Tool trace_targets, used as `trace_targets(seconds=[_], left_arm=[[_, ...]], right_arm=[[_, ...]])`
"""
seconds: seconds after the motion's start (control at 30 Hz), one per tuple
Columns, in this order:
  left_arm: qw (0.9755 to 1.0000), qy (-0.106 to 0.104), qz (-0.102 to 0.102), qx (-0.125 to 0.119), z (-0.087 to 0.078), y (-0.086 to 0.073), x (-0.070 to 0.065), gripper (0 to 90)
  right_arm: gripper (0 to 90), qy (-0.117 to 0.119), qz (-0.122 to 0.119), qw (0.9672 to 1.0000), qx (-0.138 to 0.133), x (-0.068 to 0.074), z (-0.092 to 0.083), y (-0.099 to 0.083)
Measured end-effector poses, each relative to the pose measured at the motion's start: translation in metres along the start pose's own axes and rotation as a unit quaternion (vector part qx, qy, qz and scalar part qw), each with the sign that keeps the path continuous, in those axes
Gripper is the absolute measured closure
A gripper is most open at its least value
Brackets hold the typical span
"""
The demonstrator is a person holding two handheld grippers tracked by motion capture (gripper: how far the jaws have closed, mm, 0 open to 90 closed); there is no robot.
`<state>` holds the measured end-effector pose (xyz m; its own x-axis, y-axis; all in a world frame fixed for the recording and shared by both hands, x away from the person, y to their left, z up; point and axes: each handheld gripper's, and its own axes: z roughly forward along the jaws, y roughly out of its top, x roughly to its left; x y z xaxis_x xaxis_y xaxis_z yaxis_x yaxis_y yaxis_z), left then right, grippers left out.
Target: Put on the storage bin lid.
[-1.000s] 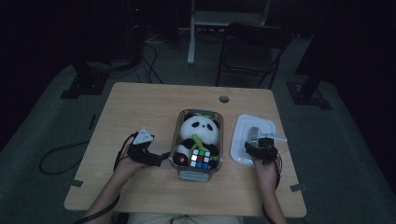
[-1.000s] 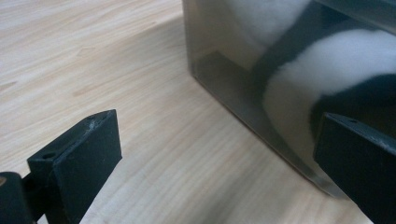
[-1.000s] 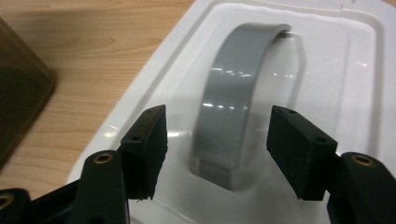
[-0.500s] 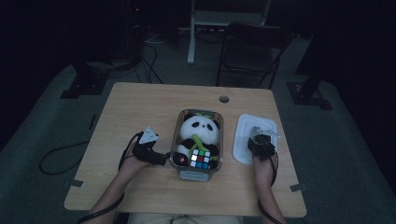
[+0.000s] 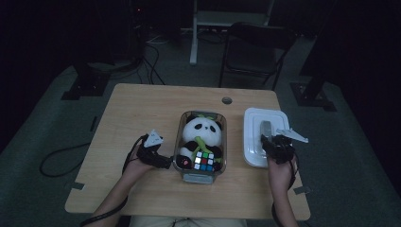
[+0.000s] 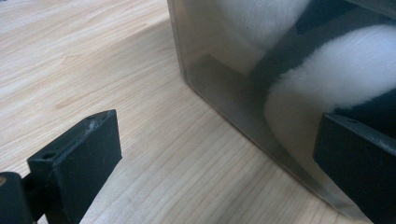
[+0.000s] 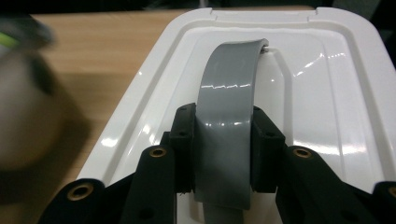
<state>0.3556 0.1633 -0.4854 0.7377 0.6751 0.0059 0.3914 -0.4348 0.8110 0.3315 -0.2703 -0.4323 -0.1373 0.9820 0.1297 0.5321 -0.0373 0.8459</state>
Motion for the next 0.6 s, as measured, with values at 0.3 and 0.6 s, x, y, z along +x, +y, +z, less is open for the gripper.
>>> trace_targets(seconds=[0.3, 0.6], left_arm=[[0.9997, 0.011, 0.022, -0.001, 0.007, 0.004, -0.016, 1.7], [0.9995, -0.013, 0.026, 0.012, 0.022, 0.009, -0.031, 1.7]], right_arm=[[68.0, 0.064, -0.024, 0.9972, -0.029, 0.032, -0.045, 0.025], [68.0, 0.120, -0.055, 0.9906, -0.035, 0.073, -0.053, 0.035]])
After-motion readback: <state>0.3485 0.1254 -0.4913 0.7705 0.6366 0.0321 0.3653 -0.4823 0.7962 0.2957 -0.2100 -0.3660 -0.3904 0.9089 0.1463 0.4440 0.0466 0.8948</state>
